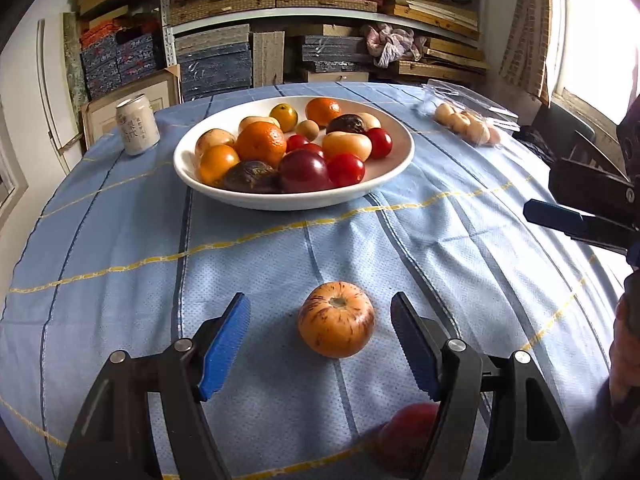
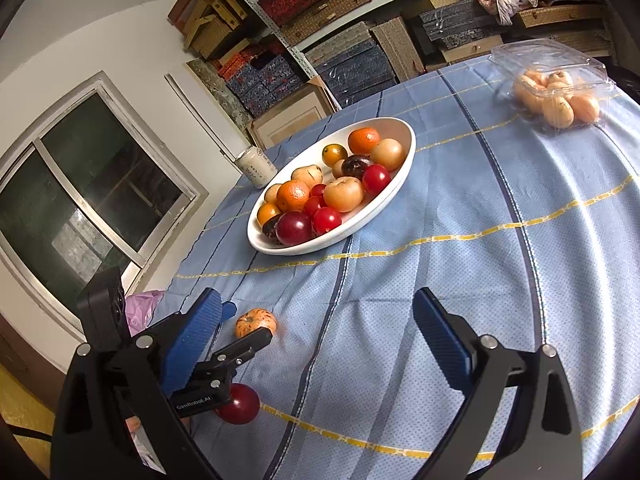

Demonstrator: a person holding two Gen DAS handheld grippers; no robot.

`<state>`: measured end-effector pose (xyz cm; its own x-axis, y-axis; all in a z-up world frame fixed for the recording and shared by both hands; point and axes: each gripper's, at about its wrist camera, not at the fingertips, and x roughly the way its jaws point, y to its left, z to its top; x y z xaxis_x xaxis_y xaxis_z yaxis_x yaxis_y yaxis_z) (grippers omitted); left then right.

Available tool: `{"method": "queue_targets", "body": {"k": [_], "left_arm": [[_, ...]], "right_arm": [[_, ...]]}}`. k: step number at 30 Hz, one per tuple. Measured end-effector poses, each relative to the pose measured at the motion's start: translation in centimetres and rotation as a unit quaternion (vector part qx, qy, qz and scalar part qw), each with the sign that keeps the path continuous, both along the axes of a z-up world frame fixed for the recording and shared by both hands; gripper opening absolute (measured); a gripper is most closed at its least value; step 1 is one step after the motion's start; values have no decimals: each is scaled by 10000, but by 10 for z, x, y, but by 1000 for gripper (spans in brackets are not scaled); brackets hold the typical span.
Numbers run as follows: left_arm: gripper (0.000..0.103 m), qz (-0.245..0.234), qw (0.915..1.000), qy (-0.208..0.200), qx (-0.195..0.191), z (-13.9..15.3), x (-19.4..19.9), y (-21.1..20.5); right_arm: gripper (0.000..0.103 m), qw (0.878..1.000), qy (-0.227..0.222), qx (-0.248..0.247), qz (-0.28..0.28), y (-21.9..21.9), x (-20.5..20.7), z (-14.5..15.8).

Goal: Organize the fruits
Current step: 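Grasp the striped orange apple with the left tool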

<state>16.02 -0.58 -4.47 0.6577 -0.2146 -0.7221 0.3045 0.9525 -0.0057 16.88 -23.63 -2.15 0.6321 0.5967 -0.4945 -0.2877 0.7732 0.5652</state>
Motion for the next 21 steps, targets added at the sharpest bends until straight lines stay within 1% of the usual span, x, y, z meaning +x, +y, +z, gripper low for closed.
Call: {"method": "queue_targets", "body": {"k": [4,10,14,15,16,20,21], "left_arm": [[73,58,9999,69,-97,-1,4,4],[71,38,10000,60,-70,-1,6,2],[59,33,9999,121,-90,-2,8,2],[50,36,9998,141,-108,-2,8,2],[47,14,9997,195,-149,-3,9,3],[46,4,9996,235,-164,-5,10,4],[43,-22,9996,227,-138,-5,9,4]], "right_arm": [[94,10000,56,-17,23,2,0,-2],[95,9999,82,-68,59,5,0,-4],[95,9999,82,-66,62,5,0,-4],[95,9999,86,-71,71,5,0,-4],[95,9999,92,-82,84,6,0,-5],[95,9998,104,-116,124,8,0,-7],[95,9998,101,-123,132,9,0,-7]]}}
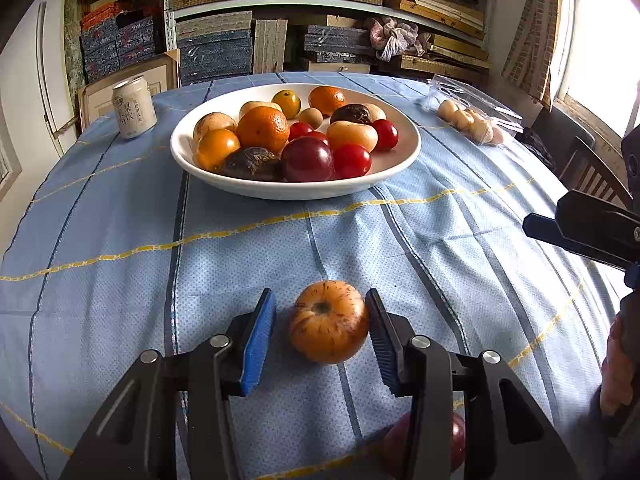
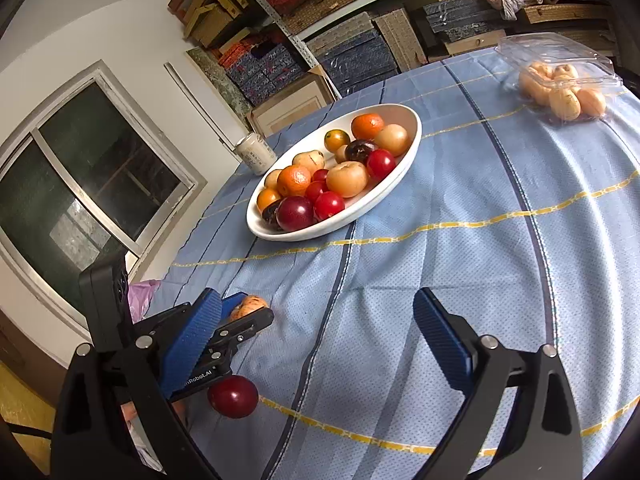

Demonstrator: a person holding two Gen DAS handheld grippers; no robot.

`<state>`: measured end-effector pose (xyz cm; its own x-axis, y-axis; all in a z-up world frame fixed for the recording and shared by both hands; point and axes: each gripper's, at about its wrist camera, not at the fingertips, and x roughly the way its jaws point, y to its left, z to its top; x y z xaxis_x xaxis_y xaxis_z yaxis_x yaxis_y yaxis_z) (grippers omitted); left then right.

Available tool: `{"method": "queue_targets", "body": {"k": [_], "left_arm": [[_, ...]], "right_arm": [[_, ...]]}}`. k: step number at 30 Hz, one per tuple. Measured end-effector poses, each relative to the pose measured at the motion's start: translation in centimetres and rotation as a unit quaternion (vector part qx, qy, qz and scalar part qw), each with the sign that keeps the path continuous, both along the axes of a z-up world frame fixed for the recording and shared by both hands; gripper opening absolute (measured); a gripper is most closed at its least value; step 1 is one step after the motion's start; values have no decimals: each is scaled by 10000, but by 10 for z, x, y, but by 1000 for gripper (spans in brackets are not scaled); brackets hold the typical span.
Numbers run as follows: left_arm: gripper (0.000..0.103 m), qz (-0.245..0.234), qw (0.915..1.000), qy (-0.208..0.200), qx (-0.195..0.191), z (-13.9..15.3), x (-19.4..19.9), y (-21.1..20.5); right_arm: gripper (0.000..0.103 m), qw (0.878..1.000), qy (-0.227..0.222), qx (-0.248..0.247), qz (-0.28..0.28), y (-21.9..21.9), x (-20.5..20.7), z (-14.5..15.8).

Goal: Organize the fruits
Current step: 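Grasp the striped orange apple with the left tool, then hold the striped apple in the left tool while the right tool grasps a red apple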

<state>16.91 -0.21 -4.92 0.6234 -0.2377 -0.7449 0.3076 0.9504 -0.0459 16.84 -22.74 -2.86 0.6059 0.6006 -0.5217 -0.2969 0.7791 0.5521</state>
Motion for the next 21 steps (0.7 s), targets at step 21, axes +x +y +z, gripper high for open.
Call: {"method": "queue_targets", "body": {"k": [21], "left_arm": [[39,1137,9924,-451,124,19,3,56]], "right_arm": [[95,9884,-344,-921,1156,63,-23,2]]}}
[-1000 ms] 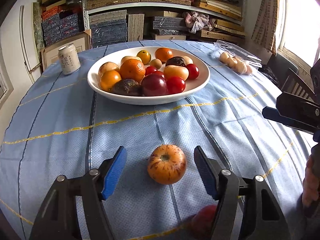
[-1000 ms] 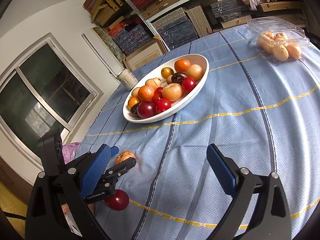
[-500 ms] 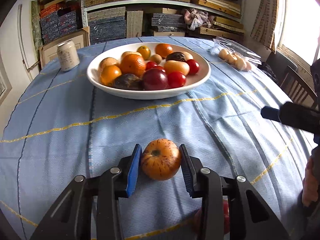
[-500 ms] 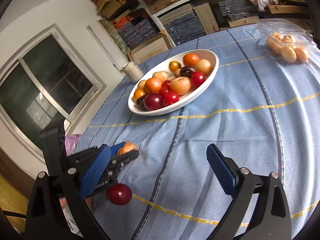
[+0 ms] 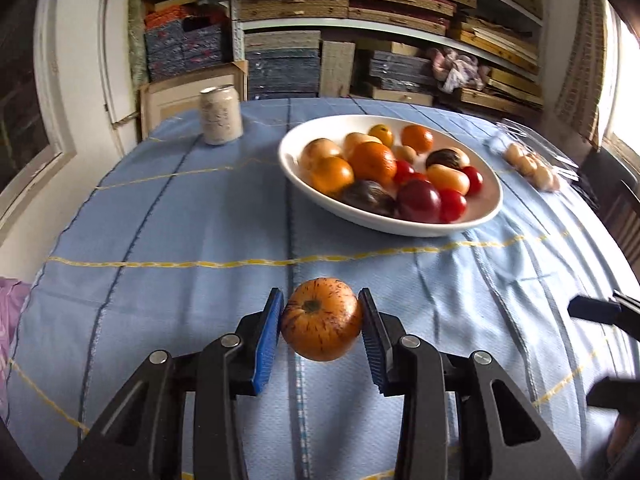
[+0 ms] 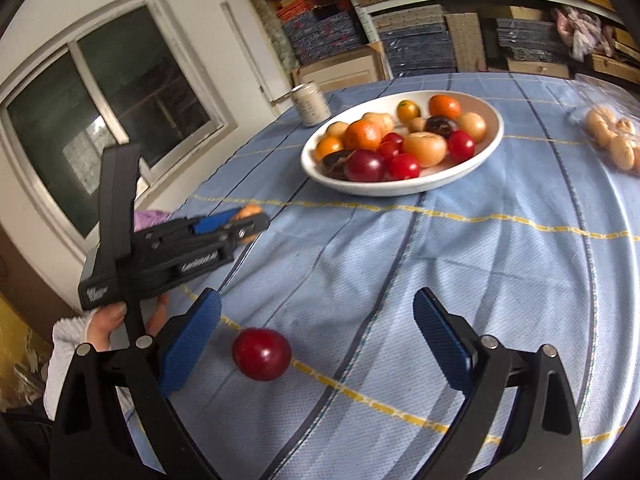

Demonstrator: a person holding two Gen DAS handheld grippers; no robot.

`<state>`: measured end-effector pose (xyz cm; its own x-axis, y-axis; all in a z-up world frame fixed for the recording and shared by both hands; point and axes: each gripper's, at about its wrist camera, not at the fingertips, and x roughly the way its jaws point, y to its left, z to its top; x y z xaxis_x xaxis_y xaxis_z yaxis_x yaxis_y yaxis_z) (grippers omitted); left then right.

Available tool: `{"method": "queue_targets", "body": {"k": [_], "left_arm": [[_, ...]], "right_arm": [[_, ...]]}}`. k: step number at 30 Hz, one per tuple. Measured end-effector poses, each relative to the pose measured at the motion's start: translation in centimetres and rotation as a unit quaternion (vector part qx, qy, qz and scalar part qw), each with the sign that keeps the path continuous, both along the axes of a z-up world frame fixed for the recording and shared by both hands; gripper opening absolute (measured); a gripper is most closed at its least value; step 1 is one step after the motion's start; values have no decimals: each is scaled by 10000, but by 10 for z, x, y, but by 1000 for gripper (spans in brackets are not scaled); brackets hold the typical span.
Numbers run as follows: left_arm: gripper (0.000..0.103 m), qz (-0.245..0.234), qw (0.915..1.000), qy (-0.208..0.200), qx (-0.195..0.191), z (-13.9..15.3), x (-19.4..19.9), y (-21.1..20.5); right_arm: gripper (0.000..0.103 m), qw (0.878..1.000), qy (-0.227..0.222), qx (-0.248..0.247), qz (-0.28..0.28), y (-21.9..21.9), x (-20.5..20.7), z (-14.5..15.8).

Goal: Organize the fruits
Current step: 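Hold the striped apple in the left tool while the right tool grasps a red apple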

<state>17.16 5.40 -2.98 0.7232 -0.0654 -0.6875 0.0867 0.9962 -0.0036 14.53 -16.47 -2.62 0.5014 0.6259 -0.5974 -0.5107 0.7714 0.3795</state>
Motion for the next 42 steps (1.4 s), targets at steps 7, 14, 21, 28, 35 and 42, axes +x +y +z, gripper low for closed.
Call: {"method": "queue_targets", "body": {"k": [7,14,21,28,35,42], "left_arm": [[39,131,9994,-234,201,8,-9,0],[39,118,9987,-389,315,13,-16,-4],[39,93,9985,-430,333,15,-18,-5],[39,86,9985,-419,349,14,-19,-7],[39,71,9988,-349,342,10,-17,-8],[39,7,9992,-281,286,7,-15,-8]], "right_arm": [[95,9951,-281,-751,580,42,-24,-6],[95,9867,-428,-1378,744,64,-33,-19],[85,9850,-619,-1429,748,68,-37,-20],[67,9839,-595,-1482,802,70,-35,-21],[52,9816,-579,-1580,906,75,-35,-24],[39,9823,-473,-1542,951,74,-32,-26]]}}
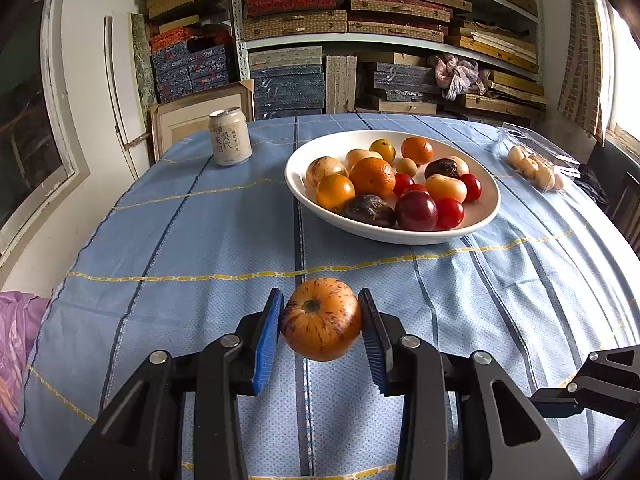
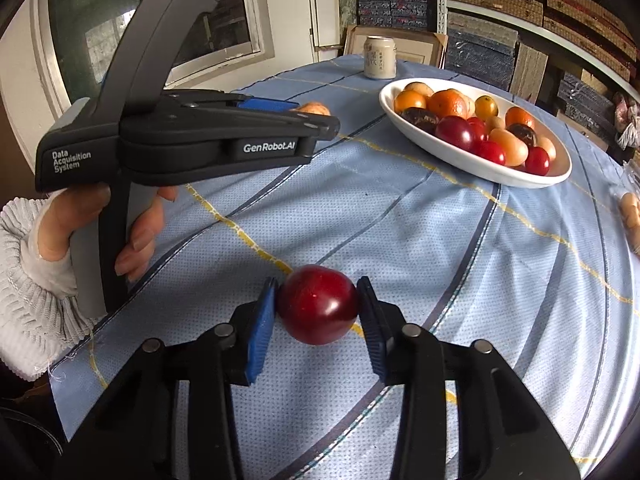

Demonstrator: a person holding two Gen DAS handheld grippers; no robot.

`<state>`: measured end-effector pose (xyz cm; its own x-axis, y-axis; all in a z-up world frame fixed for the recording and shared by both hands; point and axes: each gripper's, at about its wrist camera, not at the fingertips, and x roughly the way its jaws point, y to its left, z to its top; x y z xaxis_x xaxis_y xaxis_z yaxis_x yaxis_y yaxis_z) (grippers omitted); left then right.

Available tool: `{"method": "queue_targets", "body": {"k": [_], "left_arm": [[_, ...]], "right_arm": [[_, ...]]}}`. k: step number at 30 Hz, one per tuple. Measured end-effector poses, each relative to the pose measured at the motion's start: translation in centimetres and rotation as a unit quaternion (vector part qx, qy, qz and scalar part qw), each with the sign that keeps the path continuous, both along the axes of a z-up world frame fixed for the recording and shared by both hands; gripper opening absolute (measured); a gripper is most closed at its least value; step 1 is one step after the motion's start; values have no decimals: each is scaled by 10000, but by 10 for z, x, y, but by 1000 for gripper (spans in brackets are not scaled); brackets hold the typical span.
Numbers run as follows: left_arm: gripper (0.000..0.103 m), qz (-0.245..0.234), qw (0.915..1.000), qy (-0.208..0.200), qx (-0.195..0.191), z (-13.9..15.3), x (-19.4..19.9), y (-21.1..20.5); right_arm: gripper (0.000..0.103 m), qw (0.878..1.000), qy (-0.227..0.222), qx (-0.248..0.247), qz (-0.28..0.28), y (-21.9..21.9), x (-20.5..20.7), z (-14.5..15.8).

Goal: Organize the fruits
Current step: 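Hold the striped apple in the left tool while the right tool grasps a red apple, then carry the striped apple and red apple onto the white plate while both tools open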

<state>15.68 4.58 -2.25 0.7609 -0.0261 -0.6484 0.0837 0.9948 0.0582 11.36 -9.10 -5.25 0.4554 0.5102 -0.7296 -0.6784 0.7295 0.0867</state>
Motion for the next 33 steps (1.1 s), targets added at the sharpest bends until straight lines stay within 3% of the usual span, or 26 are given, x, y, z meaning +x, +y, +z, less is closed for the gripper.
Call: {"method": "queue_targets", "body": {"k": [4,9,13,20,25,29,33], "left_arm": [[39,-50,9997,157,-180,-5,5,3],[39,71,9993,115,-360,-1,8,11],[39,88,9991,107,-394,20,17,10],[39,-157,9998,-76,-60,74,77,-19],[39,-38,10000,20,-19,78,151,-26],[39,114,9991,368,-159,57,209,-20],[39,131,9975,619,-314,36,242,-12]], "right_arm": [[39,9999,42,87,-34,-4,2,1],[39,9954,-243,610,-699,-47,16,27],[39,9851,-448,1062,-1276,-86,32,55],[39,9770,-862,1071,-1627,-95,99,112],[39,9813,-788,859,-1529,-65,157,103],[39,9857,-633,668,-1414,-40,203,81],[39,9883,-479,539,-1344,-27,234,63]]}}
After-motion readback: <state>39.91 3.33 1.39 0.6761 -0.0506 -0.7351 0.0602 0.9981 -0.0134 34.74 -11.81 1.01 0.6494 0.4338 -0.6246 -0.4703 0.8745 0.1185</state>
